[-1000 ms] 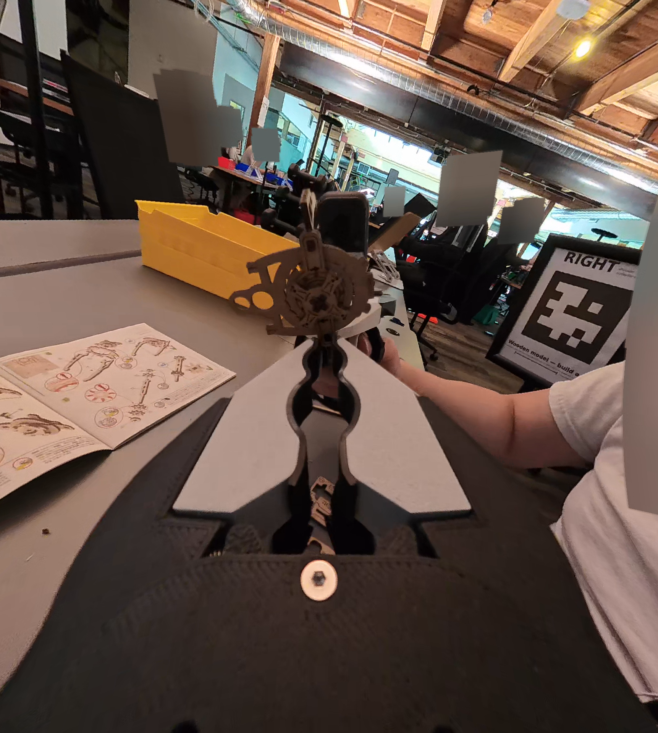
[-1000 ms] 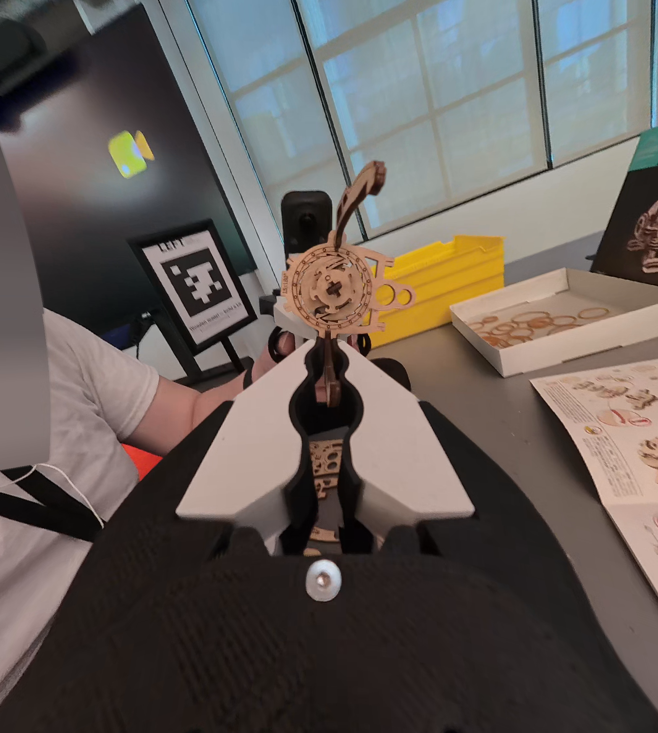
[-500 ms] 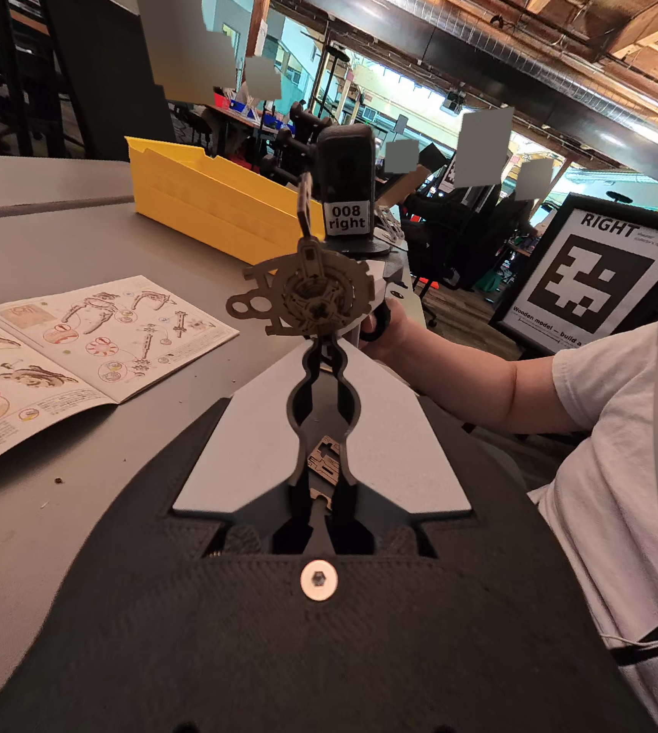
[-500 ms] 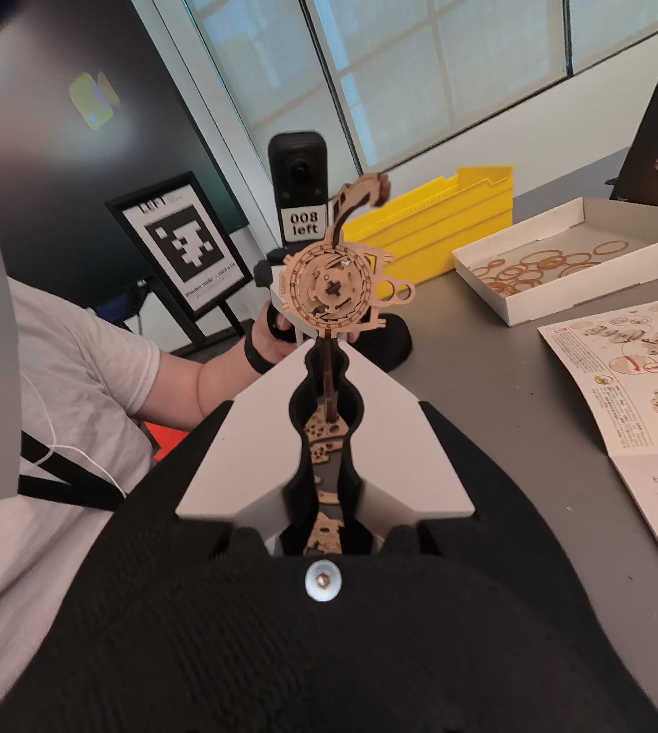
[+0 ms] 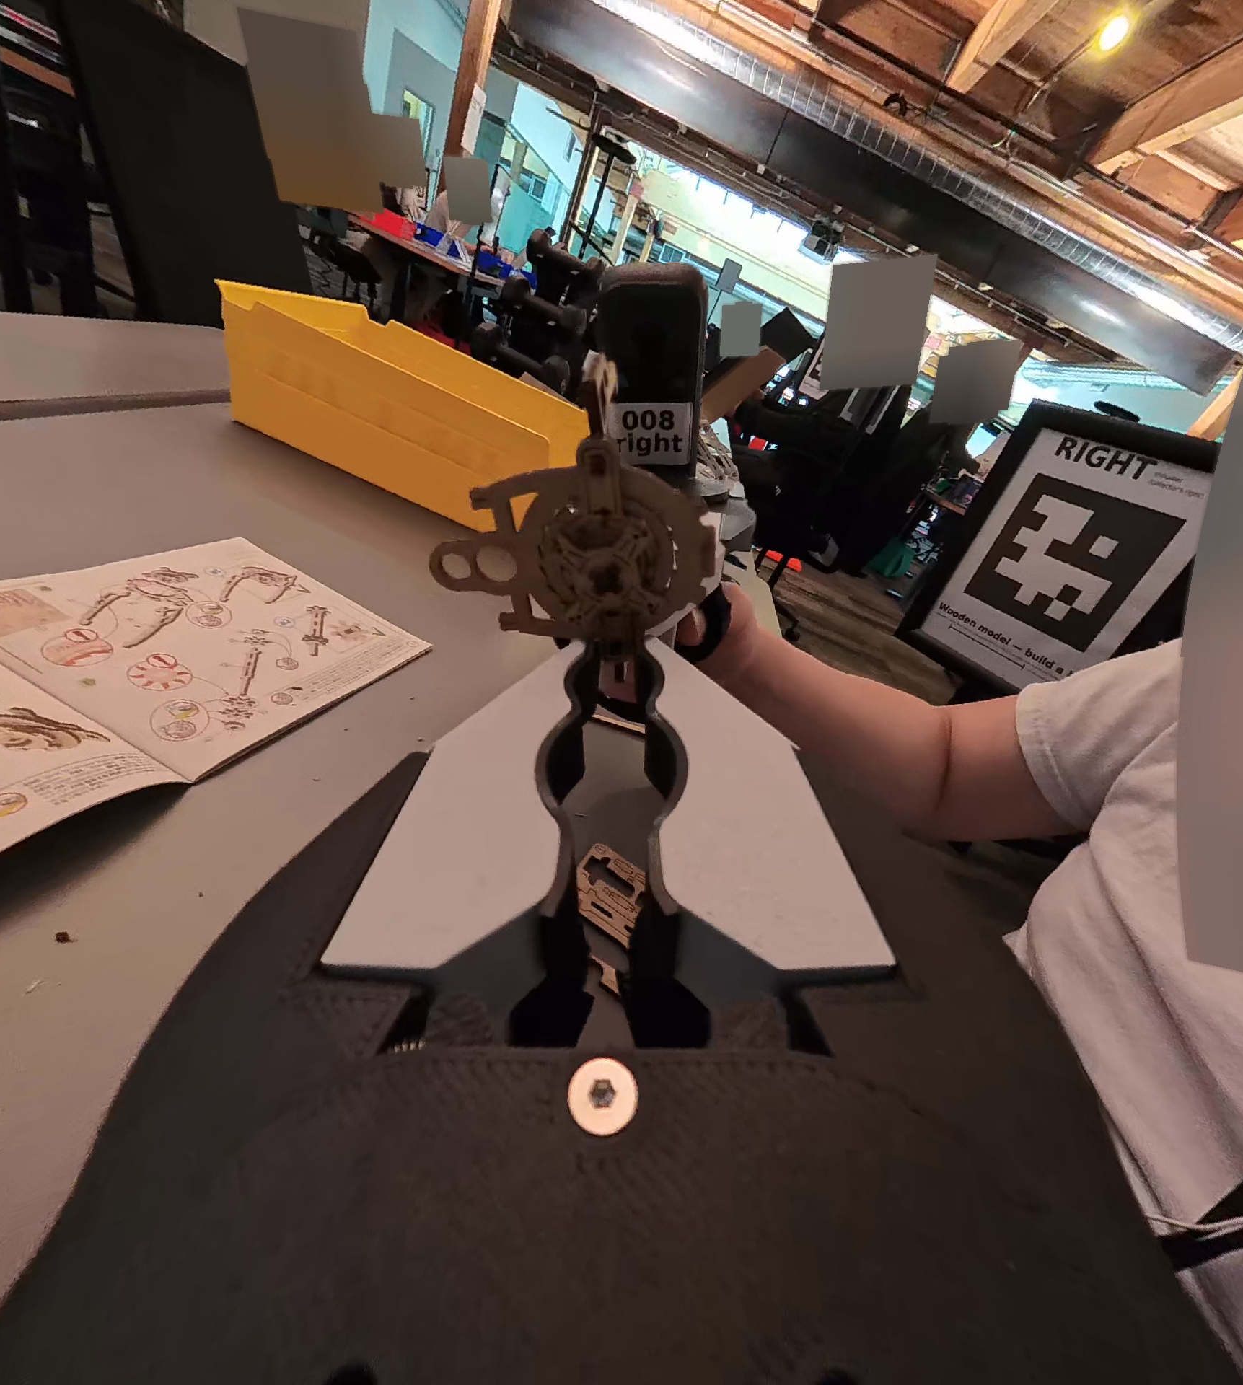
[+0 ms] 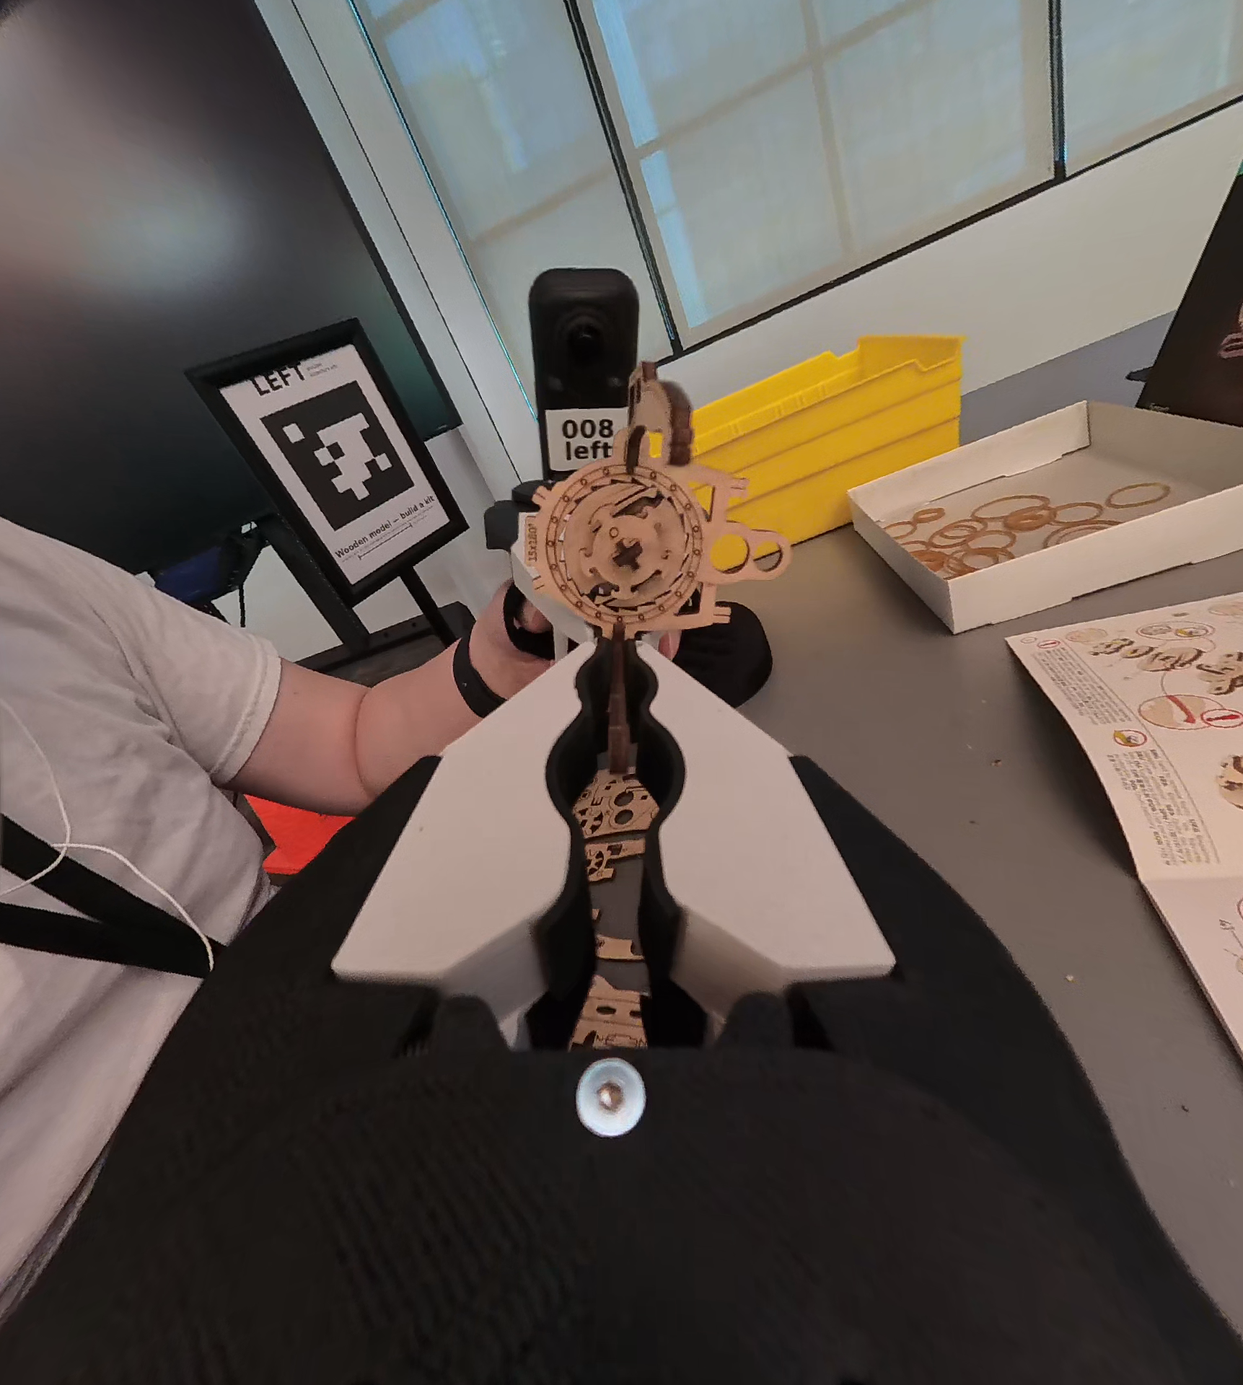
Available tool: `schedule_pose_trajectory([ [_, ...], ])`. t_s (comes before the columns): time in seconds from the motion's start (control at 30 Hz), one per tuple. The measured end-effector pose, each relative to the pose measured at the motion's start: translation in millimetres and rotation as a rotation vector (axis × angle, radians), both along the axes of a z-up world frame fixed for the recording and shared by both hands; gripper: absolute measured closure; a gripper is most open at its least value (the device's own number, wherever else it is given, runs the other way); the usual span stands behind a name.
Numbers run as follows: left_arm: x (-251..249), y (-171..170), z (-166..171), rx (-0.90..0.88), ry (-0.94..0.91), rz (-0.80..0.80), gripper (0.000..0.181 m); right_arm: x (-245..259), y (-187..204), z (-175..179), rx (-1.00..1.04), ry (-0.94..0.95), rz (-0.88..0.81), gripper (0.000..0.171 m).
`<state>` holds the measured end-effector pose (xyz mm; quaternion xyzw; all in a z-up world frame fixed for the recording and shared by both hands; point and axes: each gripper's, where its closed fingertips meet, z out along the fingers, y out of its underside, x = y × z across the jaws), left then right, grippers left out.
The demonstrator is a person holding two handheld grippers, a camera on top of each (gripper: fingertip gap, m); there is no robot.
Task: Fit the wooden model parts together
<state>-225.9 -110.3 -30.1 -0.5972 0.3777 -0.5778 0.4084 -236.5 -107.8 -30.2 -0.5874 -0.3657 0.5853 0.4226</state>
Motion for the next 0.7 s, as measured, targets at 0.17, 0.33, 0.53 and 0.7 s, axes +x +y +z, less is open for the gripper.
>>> schedule_pose_trajectory([
  [0.17, -1.3, 0.0, 4.0, -0.017, -0.028, -0.008, 0.175, -0.5, -1.1, 6.7, -0.052, 0.064, 0.025, 0.167],
  [0.33, -2.6, 3.1, 3.0, -0.015, -0.021, 0.01, 0.175, 0.2, 2.1, 11.5, -0.109, 0.113, 0.022, 0.16],
  [0.53, -0.5, 1.7, 2.1, -0.017, -0.021, 0.005, 0.175, 3.4, 5.9, 10.5, -0.128, 0.11, 0.005, 0.171],
  [0.7, -1.0, 2.7, 2.3, -0.016, -0.024, 0.012, 0.175, 2.9, 6.5, 8.6, -0.155, 0.105, 0.009, 0.171],
])
